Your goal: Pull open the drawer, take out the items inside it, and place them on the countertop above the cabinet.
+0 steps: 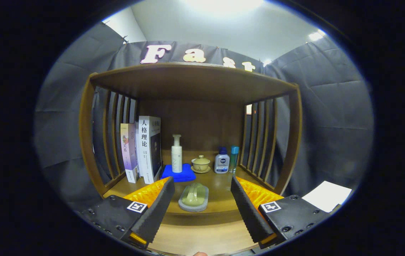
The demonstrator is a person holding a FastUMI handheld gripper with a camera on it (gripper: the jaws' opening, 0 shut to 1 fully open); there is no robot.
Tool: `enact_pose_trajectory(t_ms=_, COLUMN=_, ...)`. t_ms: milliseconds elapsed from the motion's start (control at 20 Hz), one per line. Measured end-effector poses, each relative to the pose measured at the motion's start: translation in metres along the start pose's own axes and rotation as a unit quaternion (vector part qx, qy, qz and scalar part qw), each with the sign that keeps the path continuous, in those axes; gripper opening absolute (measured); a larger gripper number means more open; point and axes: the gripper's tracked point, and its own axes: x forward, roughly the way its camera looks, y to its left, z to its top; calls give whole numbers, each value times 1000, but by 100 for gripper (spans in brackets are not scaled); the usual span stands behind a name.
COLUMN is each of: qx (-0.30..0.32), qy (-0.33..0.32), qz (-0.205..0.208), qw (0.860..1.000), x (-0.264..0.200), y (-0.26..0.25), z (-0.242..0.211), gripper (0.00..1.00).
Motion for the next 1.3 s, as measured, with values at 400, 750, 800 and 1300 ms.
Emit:
enact_pose_trajectory(t_ms=400, qx=-5, qy=-36, qz=19, qw=999, x=-79, y=5, z=-26, gripper=100)
enact_pose_trajectory(t_ms=750, qx=-16, qy=-31, qz=20, qw=999, x=-122, y=-5, z=-81, gripper=100)
enact_pose_trajectory(t_ms=800, qx=-18, qy=-32, qz=22, qw=999, x=-126, y=-4, z=-88, gripper=100)
enact_pose_trajectory(t_ms=1300, qx=-2, qy=-2, qz=19, qw=1000, x=-128, y=-4, z=-158, gripper=100)
